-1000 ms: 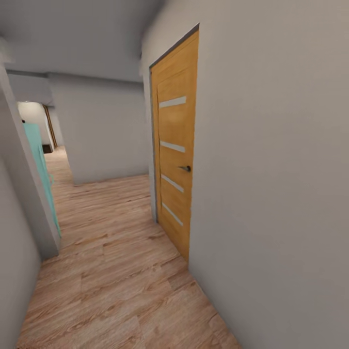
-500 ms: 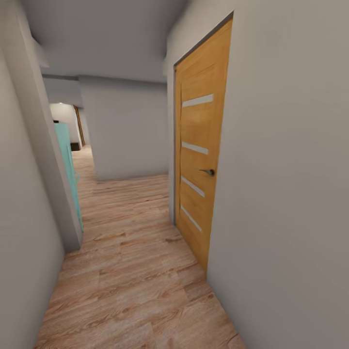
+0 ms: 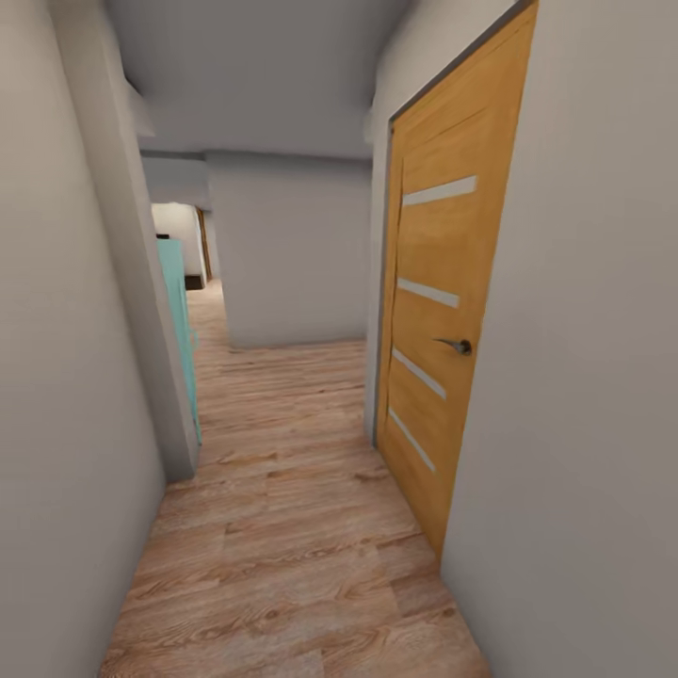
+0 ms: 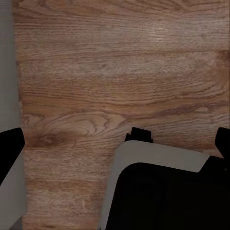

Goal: Move the two storage containers from the living room to the garage. In the garage, place one container on the floor and stack the other container on top of it (either order is fine).

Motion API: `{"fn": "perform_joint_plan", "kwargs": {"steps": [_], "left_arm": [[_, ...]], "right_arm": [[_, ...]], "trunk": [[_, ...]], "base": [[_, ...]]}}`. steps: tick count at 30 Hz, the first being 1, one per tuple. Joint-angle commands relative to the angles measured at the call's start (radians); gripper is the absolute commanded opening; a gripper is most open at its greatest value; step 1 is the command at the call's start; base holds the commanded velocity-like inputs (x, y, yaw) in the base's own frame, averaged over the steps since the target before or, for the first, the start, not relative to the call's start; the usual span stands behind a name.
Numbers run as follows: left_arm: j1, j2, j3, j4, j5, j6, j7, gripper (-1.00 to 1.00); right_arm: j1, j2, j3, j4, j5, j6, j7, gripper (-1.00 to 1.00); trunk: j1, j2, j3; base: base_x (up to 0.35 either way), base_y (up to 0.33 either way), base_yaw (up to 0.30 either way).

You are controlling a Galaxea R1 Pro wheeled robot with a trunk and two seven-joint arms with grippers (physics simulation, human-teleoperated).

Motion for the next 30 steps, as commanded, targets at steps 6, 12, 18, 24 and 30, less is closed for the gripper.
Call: {"fn": "perform_joint_plan", "kwargs": {"steps": [6, 12, 18, 24, 30], "left_arm": [[-0.001, 0.000, 0.000, 0.001, 0.006, -0.002, 0.001, 1.00], [-0.001, 0.000, 0.000, 0.001, 0.006, -0.002, 0.001, 1.00], [-0.001, 0.000, 0.000, 0.001, 0.006, -0.001, 0.001, 1.00], [-0.001, 0.000, 0.000, 0.001, 0.006, 0.001, 0.001, 1.00], [-0.001, 0.000, 0.000, 0.001, 0.006, 0.001, 0.001, 1.00]], "right_arm": [[-0.001, 0.000, 0.008, 0.003, -0.007, -0.006, -0.003, 1.00], [-0.001, 0.001, 0.008, 0.003, -0.007, -0.005, -0.003, 1.00], [-0.001, 0.002, 0.008, 0.003, -0.007, -0.005, -0.002, 1.00], [-0.001, 0.002, 0.008, 0.003, -0.007, -0.005, -0.002, 1.00], [-0.001, 0.002, 0.008, 0.003, -0.007, -0.005, -0.002, 1.00]], "trunk": [[0.001, -0.001, -0.001], [0.001, -0.001, -0.001], [0.001, -0.001, -0.001], [0.001, -0.001, -0.001], [0.001, -0.001, -0.001]], "base": [[0.237, 0.000, 0.270], [0.237, 0.000, 0.270], [0.241, 0.000, 0.270], [0.271, 0.000, 0.270], [0.302, 0.000, 0.270]]}}
